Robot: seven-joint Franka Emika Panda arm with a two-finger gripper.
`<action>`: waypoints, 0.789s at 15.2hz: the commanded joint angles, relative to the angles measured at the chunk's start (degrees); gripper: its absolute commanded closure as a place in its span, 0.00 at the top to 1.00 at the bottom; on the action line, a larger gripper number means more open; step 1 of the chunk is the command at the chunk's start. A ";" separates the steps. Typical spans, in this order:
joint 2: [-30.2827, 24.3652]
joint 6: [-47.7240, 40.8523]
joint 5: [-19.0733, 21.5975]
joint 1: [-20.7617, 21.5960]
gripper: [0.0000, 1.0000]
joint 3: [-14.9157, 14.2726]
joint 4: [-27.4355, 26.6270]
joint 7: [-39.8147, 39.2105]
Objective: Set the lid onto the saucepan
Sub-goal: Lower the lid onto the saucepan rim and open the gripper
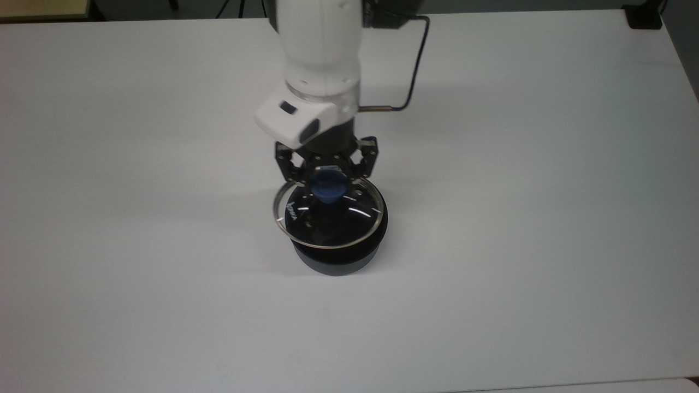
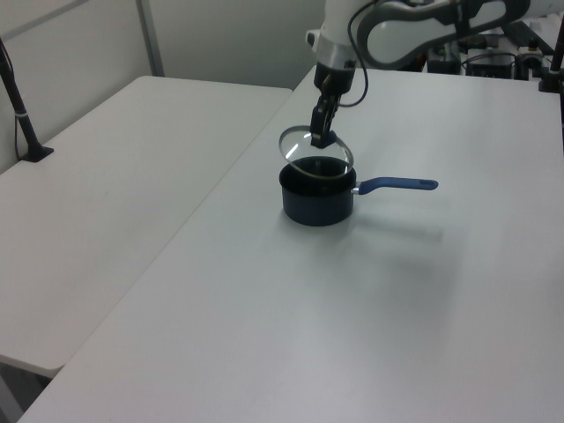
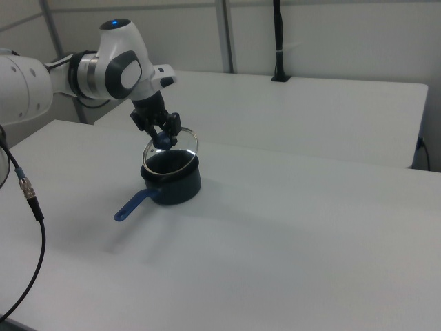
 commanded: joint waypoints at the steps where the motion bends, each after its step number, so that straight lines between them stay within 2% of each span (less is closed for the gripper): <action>1: 0.64 0.33 -0.26 1.07 0.54 -0.51 1.10 1.13; 9: 1.70 0.07 -0.26 1.51 0.56 -0.51 -0.13 1.30; 11: 1.79 -0.02 -0.26 1.43 0.59 -0.51 -0.83 1.31; 12: 1.79 -0.02 -0.26 1.51 0.65 -0.51 -1.09 1.31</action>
